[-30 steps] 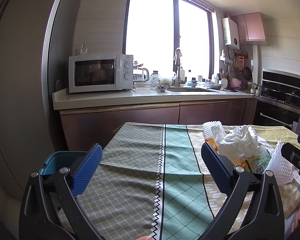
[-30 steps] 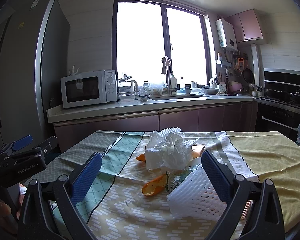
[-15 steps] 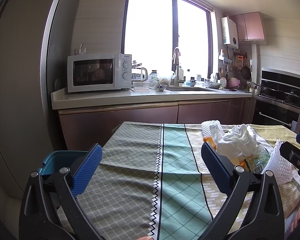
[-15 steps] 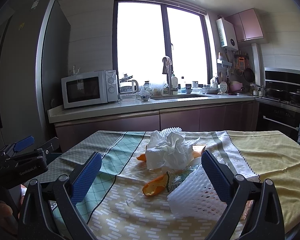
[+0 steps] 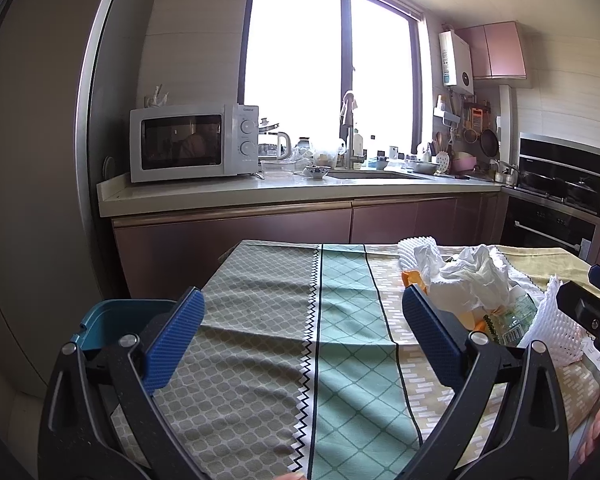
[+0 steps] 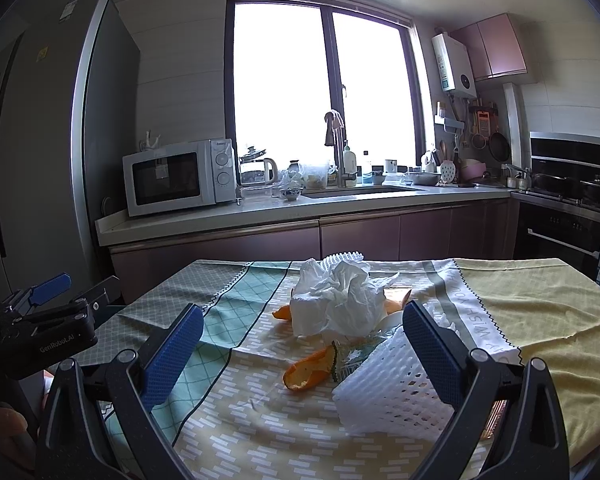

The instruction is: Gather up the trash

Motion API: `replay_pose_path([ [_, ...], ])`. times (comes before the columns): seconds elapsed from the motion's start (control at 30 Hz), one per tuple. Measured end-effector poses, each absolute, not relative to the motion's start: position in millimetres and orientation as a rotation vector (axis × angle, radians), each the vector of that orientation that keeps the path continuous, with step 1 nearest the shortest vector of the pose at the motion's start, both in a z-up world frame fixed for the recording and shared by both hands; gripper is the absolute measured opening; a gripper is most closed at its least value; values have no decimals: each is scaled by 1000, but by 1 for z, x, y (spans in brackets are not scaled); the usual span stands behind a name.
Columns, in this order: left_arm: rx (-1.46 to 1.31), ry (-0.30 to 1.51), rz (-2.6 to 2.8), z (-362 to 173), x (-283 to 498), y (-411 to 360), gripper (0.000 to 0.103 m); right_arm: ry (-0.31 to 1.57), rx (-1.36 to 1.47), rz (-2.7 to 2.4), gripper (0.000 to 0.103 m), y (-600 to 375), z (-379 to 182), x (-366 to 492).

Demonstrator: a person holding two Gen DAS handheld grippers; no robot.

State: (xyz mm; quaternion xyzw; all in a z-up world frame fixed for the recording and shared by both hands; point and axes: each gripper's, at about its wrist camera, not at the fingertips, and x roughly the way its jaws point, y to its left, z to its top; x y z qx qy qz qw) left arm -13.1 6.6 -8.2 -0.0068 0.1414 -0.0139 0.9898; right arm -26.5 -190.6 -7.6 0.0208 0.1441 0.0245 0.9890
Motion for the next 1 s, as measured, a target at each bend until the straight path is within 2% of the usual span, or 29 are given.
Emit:
replay_pose_path([
  [0.57,5,329,-115,-14,2,-13,97,349,81,-21,97,-229,-19,-20],
  [1.0,77,481,-325,-23,70,-61,97,525,221,-42,96,-291,-56,0],
])
